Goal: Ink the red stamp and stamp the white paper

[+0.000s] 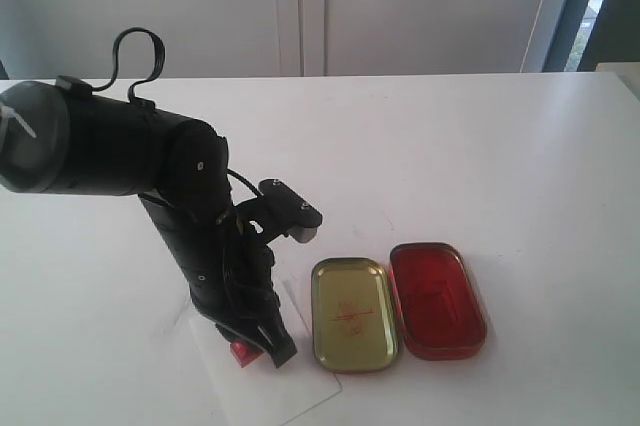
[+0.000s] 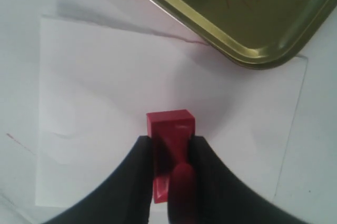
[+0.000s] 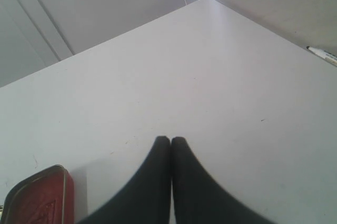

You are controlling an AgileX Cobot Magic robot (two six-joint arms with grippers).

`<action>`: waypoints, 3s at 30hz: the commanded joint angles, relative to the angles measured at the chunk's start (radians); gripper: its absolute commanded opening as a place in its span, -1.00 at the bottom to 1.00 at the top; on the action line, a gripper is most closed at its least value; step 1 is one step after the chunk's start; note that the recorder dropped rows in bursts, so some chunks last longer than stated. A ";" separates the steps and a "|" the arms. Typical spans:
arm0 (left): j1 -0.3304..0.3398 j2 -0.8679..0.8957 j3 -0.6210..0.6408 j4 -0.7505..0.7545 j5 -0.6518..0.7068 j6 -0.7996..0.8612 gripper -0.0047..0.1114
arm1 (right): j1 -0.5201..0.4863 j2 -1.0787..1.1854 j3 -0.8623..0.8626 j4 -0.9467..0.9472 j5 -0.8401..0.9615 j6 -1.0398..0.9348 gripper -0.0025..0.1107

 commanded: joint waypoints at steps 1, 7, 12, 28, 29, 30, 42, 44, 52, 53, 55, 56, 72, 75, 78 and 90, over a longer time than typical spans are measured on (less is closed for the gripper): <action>-0.005 -0.003 -0.004 -0.018 0.012 0.001 -0.92 | 0.004 -0.004 0.005 -0.005 -0.007 0.002 -0.96; -0.005 -0.003 -0.004 -0.039 0.012 0.020 -0.92 | 0.004 -0.004 0.005 -0.005 -0.007 0.002 -0.96; -0.001 -0.003 -0.004 -0.039 0.014 0.020 -0.92 | 0.004 -0.004 0.005 -0.005 -0.007 0.002 -0.96; 0.045 -0.003 -0.004 -0.137 0.012 0.107 -0.92 | 0.004 -0.004 0.005 -0.005 -0.007 0.002 -0.96; 0.045 -0.003 -0.004 -0.137 0.008 0.107 -0.92 | 0.004 -0.004 0.005 -0.005 -0.007 0.002 -0.96; 0.045 -0.003 -0.004 -0.137 0.006 0.107 -0.92 | 0.004 -0.004 0.005 -0.005 -0.007 0.002 -0.96; 0.045 0.091 -0.004 -0.137 -0.002 0.107 -0.92 | 0.004 -0.004 0.005 -0.005 -0.007 0.002 -0.96; 0.045 0.095 -0.004 -0.137 -0.002 0.107 -0.92 | 0.004 -0.004 0.005 -0.005 -0.007 0.002 -0.96; 0.045 0.101 -0.004 -0.134 -0.018 0.107 -0.92 | 0.004 -0.004 0.005 -0.005 -0.007 0.002 -0.96; 0.045 0.101 -0.004 -0.131 -0.018 0.107 -0.92 | 0.004 -0.004 0.005 -0.005 -0.007 0.002 -0.96; 0.045 0.101 -0.004 -0.130 -0.018 0.107 -0.92 | 0.004 -0.004 0.005 -0.005 -0.007 0.002 -0.96; 0.045 0.101 -0.002 -0.130 -0.018 0.107 -0.92 | 0.004 -0.004 0.005 -0.005 -0.007 0.002 -0.96; 0.045 0.101 0.017 -0.132 -0.056 0.107 -0.92 | 0.004 -0.004 0.005 -0.005 -0.007 0.002 -0.96; 0.045 0.101 0.040 -0.132 -0.075 0.103 -0.92 | 0.004 -0.004 0.005 -0.005 -0.007 0.002 -0.96; 0.045 0.101 0.048 -0.132 -0.041 0.103 -0.92 | 0.004 -0.004 0.005 -0.005 -0.007 0.002 -0.96; 0.045 0.101 0.048 -0.132 -0.036 0.103 -0.92 | 0.004 -0.004 0.005 -0.003 -0.007 0.002 -0.96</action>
